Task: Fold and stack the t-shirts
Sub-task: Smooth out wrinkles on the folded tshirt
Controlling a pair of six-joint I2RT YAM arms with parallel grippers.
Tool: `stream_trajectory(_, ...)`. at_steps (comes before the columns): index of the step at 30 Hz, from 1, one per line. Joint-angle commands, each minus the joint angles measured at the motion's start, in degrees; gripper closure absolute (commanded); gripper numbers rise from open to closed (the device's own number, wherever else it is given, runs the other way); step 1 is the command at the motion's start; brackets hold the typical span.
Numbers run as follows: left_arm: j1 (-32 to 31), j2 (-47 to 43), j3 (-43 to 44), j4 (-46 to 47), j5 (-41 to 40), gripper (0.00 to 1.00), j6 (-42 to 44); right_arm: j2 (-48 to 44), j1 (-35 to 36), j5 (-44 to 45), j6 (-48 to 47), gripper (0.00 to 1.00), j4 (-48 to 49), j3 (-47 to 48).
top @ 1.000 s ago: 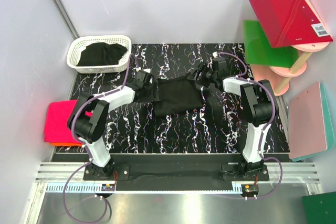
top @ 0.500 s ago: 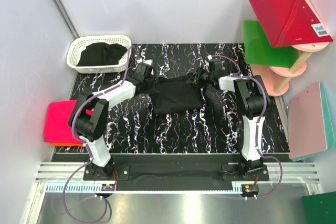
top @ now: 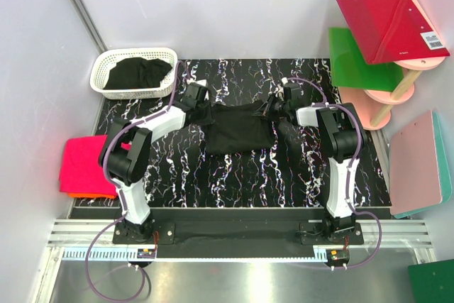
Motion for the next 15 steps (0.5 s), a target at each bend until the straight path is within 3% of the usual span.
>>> stream_trajectory(1,0.89,-3.75,2.6,3.41,-2.23,1.0,0.17,-8.47,-0.22,3.78,-0.53,1.0,7.29,-4.57)
stream_trajectory(7,2.29,-3.32,4.97,1.57,-5.22,1.0,-0.62,-14.1,-0.31,11.25,0.08,1.0,12.73,-10.81)
stream_trajectory(15,2.91,2.21,9.8,2.53,-3.73,1.0,-0.71,-12.53,-0.22,11.96,1.31,0.98,14.51,-10.3)
